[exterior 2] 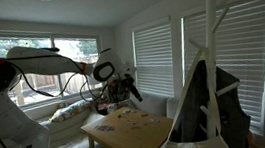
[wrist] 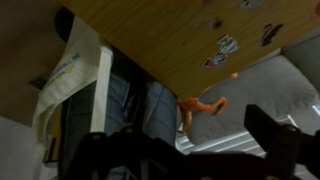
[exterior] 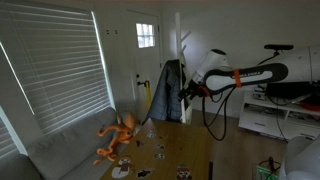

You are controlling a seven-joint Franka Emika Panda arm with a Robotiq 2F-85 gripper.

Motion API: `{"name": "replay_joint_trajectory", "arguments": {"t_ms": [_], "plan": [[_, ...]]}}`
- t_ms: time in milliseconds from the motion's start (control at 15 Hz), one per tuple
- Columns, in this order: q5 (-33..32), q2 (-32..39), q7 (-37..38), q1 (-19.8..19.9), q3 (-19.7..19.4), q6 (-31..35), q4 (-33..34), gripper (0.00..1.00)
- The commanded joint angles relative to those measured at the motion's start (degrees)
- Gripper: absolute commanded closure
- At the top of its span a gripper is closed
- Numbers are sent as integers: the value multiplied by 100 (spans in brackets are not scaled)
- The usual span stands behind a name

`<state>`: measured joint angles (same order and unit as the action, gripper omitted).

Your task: Move the white bag to the bottom position

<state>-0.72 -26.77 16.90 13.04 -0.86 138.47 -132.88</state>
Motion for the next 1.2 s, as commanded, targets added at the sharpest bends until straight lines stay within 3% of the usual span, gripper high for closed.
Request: {"name": "replay_joint_trajectory", "arguments": {"t_ms": [0,200,333,1133], "plan": [[-862,557,626,678,1,466,488,0],[-1429,1060,1231,1100,20,622,998,0],[-1680,1355,1501,1160,-6,582,1362,0],[-2468,2514,1727,647,-636,702,3191,0]]}}
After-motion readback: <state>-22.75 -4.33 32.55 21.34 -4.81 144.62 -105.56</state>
